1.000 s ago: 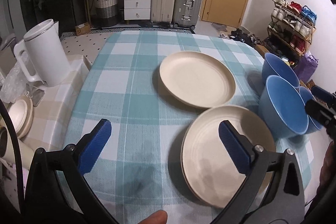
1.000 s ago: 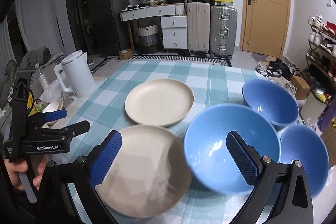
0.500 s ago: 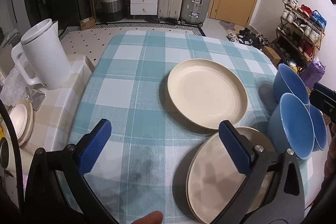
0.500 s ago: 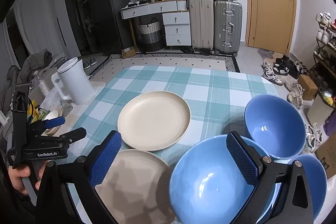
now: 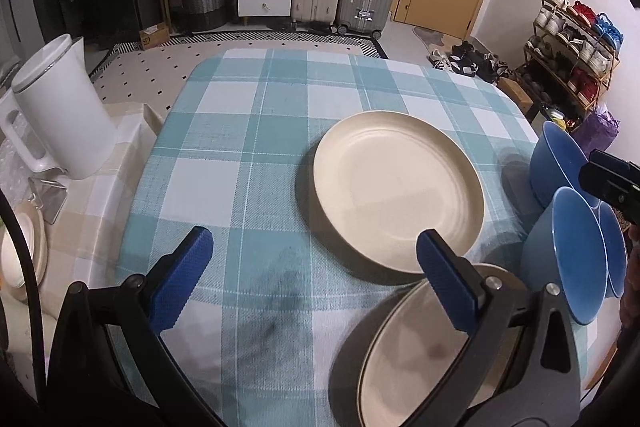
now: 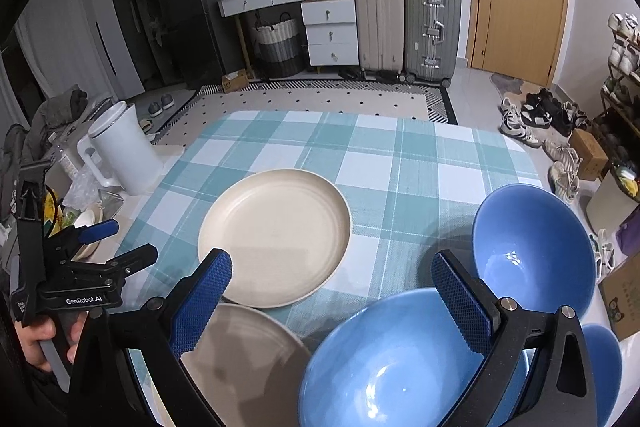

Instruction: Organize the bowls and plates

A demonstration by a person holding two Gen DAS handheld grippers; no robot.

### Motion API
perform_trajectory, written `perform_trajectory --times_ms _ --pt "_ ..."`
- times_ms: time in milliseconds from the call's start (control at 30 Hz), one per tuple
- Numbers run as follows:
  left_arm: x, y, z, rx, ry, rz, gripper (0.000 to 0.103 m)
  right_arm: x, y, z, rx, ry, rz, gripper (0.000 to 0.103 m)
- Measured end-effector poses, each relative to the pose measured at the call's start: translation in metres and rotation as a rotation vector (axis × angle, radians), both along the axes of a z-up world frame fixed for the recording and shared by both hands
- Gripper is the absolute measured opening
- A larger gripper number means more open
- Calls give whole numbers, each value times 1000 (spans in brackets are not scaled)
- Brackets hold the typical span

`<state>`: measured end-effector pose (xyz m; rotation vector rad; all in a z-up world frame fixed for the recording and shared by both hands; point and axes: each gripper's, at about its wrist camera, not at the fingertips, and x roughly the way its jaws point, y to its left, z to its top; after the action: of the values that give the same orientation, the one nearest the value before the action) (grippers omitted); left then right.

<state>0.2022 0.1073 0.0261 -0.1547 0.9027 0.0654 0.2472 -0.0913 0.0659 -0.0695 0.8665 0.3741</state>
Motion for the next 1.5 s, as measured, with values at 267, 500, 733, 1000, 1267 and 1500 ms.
perform_trajectory --times_ms 267,500,733,1000,1267,1500 --pt "27 8 -17 -21 39 10 102 30 6 -10 -7 59 5 102" --pt "42 12 -30 -41 61 20 102 55 14 -24 -11 118 19 101" --pt "57 13 -42 -49 87 24 101 73 21 -42 -30 177 32 95" --pt "71 12 -57 -47 124 20 94 94 21 -64 -47 257 41 79" --pt "79 9 -69 -61 151 11 83 108 26 -84 -49 334 69 66" --pt "83 7 -78 -64 172 4 72 117 32 -101 -65 388 80 52"
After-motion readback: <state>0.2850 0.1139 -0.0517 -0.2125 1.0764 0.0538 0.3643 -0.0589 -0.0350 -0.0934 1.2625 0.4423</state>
